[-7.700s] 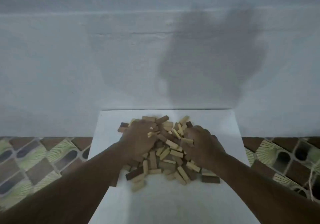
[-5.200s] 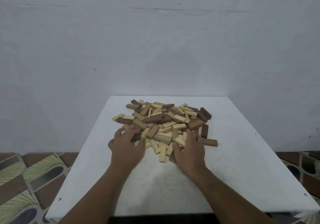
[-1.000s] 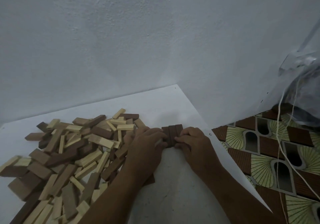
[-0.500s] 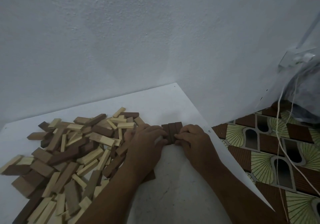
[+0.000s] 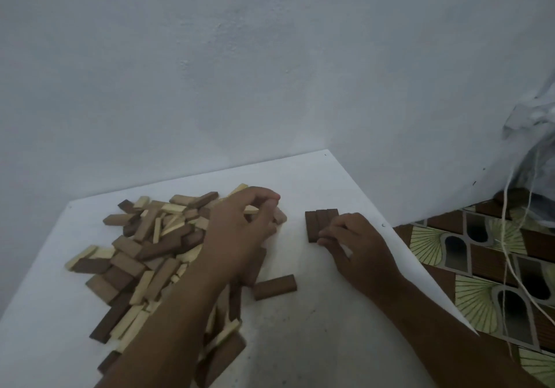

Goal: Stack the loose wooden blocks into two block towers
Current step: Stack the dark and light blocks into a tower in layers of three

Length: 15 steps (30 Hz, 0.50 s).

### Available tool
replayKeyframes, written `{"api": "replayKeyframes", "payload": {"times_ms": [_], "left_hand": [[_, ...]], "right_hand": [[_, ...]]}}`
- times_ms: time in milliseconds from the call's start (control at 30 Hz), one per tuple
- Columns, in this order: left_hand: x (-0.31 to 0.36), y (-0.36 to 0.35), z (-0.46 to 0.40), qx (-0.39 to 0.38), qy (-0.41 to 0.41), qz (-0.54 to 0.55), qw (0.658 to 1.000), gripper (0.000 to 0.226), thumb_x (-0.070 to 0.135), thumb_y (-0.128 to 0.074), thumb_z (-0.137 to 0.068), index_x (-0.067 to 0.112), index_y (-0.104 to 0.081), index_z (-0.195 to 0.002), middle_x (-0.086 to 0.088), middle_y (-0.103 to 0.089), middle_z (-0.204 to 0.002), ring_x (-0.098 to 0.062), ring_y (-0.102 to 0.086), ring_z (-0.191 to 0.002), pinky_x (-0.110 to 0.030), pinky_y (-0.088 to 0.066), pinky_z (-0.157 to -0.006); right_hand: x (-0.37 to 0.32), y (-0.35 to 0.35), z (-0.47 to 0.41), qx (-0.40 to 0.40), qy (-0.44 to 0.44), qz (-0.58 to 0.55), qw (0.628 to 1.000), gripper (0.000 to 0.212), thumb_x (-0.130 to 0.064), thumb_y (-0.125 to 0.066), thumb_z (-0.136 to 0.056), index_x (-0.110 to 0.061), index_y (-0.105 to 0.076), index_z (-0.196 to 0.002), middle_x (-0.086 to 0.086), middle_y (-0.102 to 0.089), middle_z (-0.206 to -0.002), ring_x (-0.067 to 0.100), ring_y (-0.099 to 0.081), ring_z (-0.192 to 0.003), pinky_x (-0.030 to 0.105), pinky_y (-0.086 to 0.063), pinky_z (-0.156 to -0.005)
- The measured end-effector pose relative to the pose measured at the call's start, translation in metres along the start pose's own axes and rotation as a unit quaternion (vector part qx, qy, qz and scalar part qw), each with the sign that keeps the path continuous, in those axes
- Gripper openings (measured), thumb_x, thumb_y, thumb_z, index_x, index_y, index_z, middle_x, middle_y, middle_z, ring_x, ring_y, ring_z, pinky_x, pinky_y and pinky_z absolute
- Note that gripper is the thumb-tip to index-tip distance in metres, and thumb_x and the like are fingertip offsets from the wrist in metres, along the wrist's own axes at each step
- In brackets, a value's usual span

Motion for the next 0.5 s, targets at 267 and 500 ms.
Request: {"api": "replayKeyframes", "payload": {"times_ms": [267, 500], "left_hand": [[-0.027, 0.06, 0.041, -0.079, -0.039, -0.179, 0.98, 0.009, 0.026, -0.069, -0.083, 0.029, -0.075, -0.089, 0.029, -0.065, -0.081, 0.005, -0.06, -0.084, -0.019, -0.049, -0.077], [-0.059, 0.044, 0.088, -0.229, -0.018, -0.326, 0.917, 0.043, 0.063, -0.064, -0.075, 0.043, -0.061, -0.113, 0.025, -0.053, -0.121, -0.007, -0.039, -0.119, -0.037, -0.028, -0.103]], "right_hand": [[-0.096, -0.054, 0.03, -0.208, 0.094, -0.047, 0.972, 0.023, -0.028, -0.058, -0.093, -0.029, -0.069, -0.113, -0.008, -0.065, -0.107, 0.009, -0.053, -0.092, 0.021, -0.047, -0.077], [-0.071, -0.047, 0.027, -0.162, -0.035, -0.035, 0.985, 0.023, -0.013, -0.073, -0.08, -0.019, -0.072, -0.102, -0.001, -0.067, -0.091, 0.011, -0.058, -0.075, 0.025, -0.056, -0.067]]}}
Point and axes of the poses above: each hand's wrist, its own z-axis away from the middle knuckle, its own y-axis out of the back of the hand, x = y × z, the point moved 9 cm from there along -z, towards the middle knuckle
